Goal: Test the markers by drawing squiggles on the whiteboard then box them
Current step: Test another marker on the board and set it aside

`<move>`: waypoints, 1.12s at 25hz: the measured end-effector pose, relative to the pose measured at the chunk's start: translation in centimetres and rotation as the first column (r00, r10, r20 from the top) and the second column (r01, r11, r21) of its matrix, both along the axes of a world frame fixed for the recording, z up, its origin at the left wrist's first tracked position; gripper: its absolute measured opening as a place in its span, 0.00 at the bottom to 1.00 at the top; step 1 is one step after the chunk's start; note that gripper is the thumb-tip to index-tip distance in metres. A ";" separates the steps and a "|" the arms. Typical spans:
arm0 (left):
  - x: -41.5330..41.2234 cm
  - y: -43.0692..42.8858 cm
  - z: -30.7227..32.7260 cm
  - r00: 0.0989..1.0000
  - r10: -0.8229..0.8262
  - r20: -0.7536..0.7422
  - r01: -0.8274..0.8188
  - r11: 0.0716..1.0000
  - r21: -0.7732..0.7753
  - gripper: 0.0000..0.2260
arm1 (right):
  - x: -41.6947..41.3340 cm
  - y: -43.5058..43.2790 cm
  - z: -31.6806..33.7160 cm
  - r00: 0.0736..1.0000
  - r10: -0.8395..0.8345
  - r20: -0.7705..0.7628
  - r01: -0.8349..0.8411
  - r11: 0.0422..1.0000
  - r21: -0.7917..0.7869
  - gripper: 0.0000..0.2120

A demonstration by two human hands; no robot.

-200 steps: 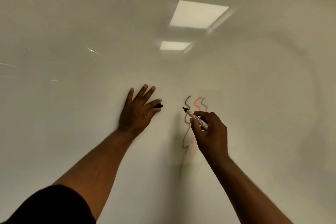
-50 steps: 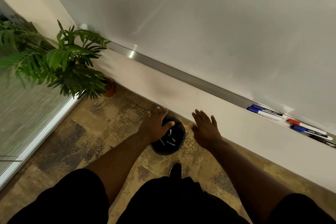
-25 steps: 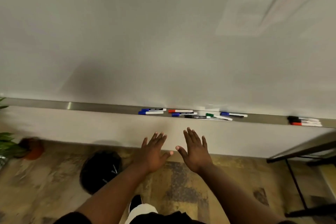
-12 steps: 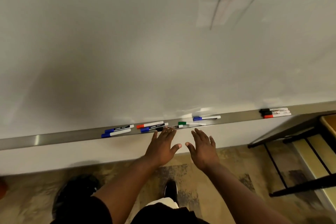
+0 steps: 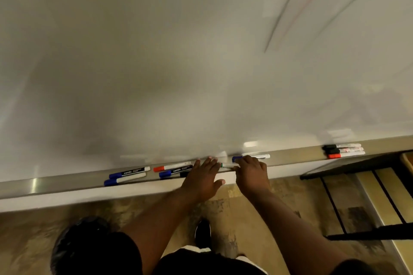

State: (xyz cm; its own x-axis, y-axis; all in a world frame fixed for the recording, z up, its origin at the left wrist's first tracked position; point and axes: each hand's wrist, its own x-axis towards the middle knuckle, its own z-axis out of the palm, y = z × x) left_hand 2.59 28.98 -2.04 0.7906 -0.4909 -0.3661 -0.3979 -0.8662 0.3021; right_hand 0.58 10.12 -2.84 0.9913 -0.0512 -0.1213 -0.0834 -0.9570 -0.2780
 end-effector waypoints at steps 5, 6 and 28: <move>-0.2 -0.2 -0.6 0.999 0.010 -0.044 -0.008 0.999 0.042 0.30 | 1.3 -0.8 -2.0 0.996 0.077 -0.054 -0.083 0.990 -0.113 0.12; 0.0 -0.1 -0.6 0.998 0.014 -0.057 -0.011 0.999 0.048 0.30 | 1.5 -0.8 -2.2 0.995 0.088 -0.053 -0.093 0.990 -0.110 0.12; -2.9 -1.5 3.0 0.922 0.331 0.201 -0.286 0.932 -0.222 0.19 | -1.0 -2.7 0.8 0.941 0.212 0.265 -0.244 0.965 0.096 0.08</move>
